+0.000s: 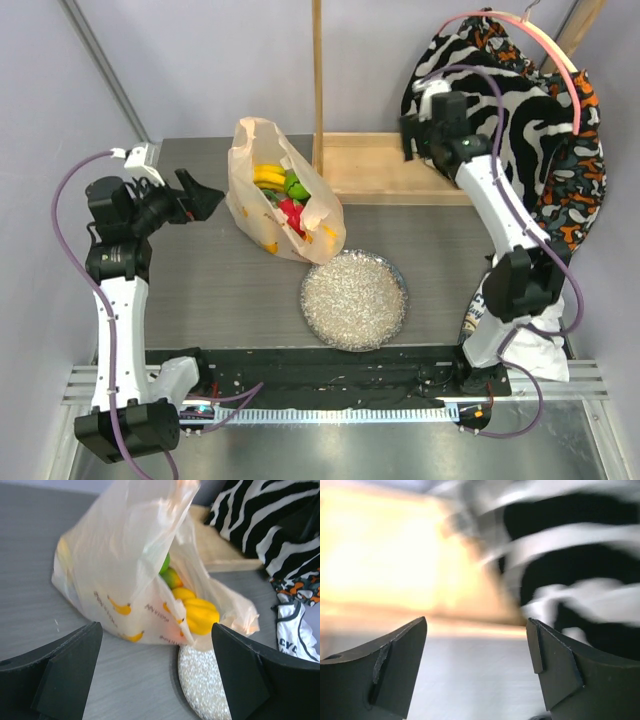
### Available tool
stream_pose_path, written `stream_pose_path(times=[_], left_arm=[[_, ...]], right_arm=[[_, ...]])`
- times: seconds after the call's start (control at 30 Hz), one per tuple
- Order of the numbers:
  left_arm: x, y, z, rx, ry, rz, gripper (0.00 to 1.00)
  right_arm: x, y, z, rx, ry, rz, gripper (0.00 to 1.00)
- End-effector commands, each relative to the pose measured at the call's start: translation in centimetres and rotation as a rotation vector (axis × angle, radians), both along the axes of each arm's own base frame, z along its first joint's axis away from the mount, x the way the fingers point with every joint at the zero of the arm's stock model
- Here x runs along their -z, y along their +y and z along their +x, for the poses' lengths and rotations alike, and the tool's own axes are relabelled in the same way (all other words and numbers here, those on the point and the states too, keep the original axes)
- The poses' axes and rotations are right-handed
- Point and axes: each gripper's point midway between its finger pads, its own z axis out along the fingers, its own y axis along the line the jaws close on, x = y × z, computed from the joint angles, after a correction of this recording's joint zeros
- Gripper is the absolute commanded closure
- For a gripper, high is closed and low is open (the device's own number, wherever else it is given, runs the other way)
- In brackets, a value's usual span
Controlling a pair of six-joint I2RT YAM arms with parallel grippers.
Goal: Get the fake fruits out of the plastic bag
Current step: Adjust the distractor at the center of the board, then move the plate to the center of the board.
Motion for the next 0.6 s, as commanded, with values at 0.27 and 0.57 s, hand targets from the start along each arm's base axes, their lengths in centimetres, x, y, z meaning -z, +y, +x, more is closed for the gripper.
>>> stream_pose_path(times=[0.27,0.57], left_arm=[[-2.4,0.1,-0.8,0.003,-0.087,0.064,0.05],[0.0,0.2,-1.5,-0.03,-0.017,0.03,0.06]], right_arm=[[5.6,11.5,-20.4,-0.647,0.321,0.178,0.14],[15.9,5.9,-26.1,-0.544,0.596,-0.011,0.15]])
